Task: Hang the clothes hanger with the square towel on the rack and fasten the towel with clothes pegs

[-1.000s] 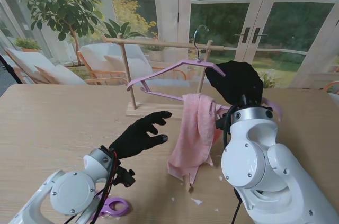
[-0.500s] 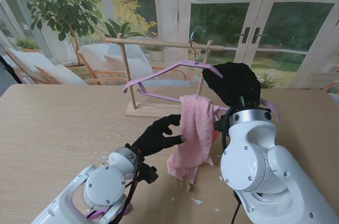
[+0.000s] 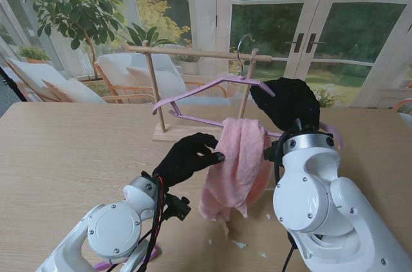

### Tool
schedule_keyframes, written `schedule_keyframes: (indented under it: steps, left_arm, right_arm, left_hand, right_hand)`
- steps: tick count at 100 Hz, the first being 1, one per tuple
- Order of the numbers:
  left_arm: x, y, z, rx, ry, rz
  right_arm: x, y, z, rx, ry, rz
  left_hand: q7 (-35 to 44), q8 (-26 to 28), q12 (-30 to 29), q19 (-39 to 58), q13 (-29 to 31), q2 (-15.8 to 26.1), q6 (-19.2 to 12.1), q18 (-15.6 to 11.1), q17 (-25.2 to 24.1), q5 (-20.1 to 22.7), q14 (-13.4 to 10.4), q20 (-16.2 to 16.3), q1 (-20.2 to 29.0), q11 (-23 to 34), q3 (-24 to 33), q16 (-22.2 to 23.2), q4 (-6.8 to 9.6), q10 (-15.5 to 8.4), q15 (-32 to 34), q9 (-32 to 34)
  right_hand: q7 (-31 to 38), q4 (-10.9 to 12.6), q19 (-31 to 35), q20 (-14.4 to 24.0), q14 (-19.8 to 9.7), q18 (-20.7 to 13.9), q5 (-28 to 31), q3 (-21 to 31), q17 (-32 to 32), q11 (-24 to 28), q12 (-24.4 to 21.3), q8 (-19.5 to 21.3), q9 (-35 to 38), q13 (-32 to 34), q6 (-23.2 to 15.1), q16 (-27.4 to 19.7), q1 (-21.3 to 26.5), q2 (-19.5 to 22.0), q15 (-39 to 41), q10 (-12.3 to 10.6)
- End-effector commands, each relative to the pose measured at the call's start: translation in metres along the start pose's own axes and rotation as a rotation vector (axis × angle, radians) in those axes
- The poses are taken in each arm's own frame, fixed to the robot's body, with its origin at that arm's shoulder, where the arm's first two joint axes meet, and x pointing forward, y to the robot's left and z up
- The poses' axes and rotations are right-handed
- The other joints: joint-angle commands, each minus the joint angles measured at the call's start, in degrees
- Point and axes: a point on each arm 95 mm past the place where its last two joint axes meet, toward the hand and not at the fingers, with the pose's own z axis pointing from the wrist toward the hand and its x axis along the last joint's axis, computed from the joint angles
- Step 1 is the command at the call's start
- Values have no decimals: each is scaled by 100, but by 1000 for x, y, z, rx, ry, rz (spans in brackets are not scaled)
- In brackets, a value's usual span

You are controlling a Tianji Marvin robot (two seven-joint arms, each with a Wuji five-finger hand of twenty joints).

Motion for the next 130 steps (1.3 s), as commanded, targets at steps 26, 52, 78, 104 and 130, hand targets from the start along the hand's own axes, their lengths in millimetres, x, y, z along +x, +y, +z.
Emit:
schedule_keyframes:
  steps: [26, 52, 78, 104, 130]
  left_arm:
    - [51, -13, -11, 47, 97, -38]
    - [73, -24, 1, 61, 82, 0]
    - [55, -28, 0, 27, 38, 85]
    - [40, -30, -10, -13, 36, 155]
    - [28, -21, -16, -73, 36, 166]
  right_arm:
    - [-2, -1, -3, 20, -18, -17]
    - [-3, -5, -2, 27, -33, -8]
    - [-2, 3, -2, -6, -36, 12]
    - [0, 6, 1, -40, -54, 41]
    - [5, 5, 3, -64, -67, 93]
  left_hand:
    - [541, 629, 385, 1309, 1917, 348, 201, 838, 1176, -73, 718, 139, 456, -334, -306, 215, 56, 353, 907, 2482]
    - [645, 634, -632, 2049, 3151, 618, 262, 1273, 2231, -292, 819, 243, 805, 592, -972, 223, 206, 356, 1667, 3451]
    - [956, 245, 75, 2350, 3609, 4, 766, 1305, 2761, -383, 550, 715, 171, 2030, 127, 553, 44, -24, 2657, 3654]
    - [1408, 317, 399, 2607, 3993, -607, 862, 1231, 3146, -561, 206, 761, -495, 2835, 1078, 627, -103, -166, 3249, 3879]
    - [1610, 427, 405, 2788, 4249, -807, 845, 1252, 3440, -581, 78, 740, -826, 3187, 1442, 588, -180, -321, 3496, 4040]
  right_hand:
    - [132, 235, 1133, 5880, -286, -972, 325, 77, 380, 321, -3, 179, 565, 12, 421, 281, 66, 199, 911, 360]
    - [131, 234, 1133, 5880, -293, -972, 325, 73, 380, 321, -4, 181, 562, 12, 421, 281, 77, 202, 911, 363]
    - [128, 232, 1133, 5880, -275, -972, 320, 66, 380, 321, -6, 182, 559, 12, 431, 282, 87, 201, 913, 375]
    - [124, 229, 1133, 5882, -264, -955, 313, 65, 378, 323, -7, 181, 555, 11, 455, 281, 98, 198, 915, 392]
    - [128, 214, 1133, 5900, -226, -899, 310, 66, 373, 337, -16, 181, 557, 9, 480, 287, 120, 213, 925, 423]
